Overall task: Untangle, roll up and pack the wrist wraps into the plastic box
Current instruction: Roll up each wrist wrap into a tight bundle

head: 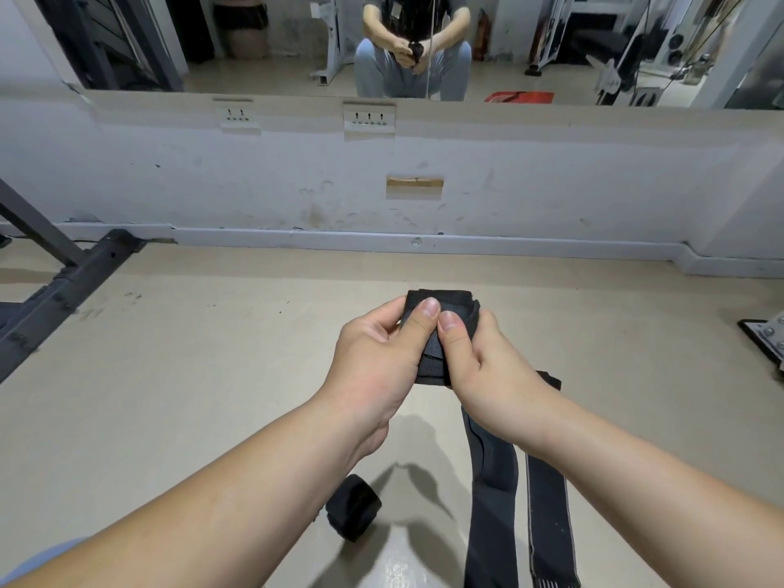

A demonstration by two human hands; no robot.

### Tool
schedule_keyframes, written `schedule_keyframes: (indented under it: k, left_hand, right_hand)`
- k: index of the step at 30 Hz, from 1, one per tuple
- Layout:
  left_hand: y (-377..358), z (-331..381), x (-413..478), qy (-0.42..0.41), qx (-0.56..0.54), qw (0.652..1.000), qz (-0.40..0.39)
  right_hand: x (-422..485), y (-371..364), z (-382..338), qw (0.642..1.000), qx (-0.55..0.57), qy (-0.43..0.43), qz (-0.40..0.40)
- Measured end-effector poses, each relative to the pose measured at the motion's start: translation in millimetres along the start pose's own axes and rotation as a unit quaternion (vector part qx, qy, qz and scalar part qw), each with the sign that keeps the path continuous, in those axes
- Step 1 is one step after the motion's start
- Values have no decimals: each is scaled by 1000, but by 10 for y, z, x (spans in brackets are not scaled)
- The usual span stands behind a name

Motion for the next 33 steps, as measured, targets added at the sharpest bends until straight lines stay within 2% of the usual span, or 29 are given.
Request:
schedule_keyframes:
  k: [3,10,14,18,22,28,33]
  left_hand:
    - [7,0,2,-11,31,999,22]
    - [31,-4,11,-23,66,997,31]
    - [65,-99,59,23,85,995,39]
    - [66,-213,110,124,74,989,33]
    - [82,-169,124,159,19,986,42]
    - [141,-157,168,155,-9,986,64]
    - [103,-156,146,170,7,985,8]
  right_hand:
    - [-8,-32,-21,998,-51,-11,27]
    - [7,-85,10,998,-30,-34,34]
    - [55,-140,117,992,65,-104,-27]
    - [10,-89,39,964,187,-141,-124]
    - [42,38,59,942,257,-181,-119]
    - [73,125,120,958,232,-131,-110]
    - [98,103,180,961,223,-126,-101]
Point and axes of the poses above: each hand's wrist, its own x-axis towards the middle knuckle, its own y-axis out of the back of the hand, z = x × y, the point moved 3 cm from there along x, towards the middle knuckle, and after that the axes turned 12 degrees about -x, right-handed, at the moved point
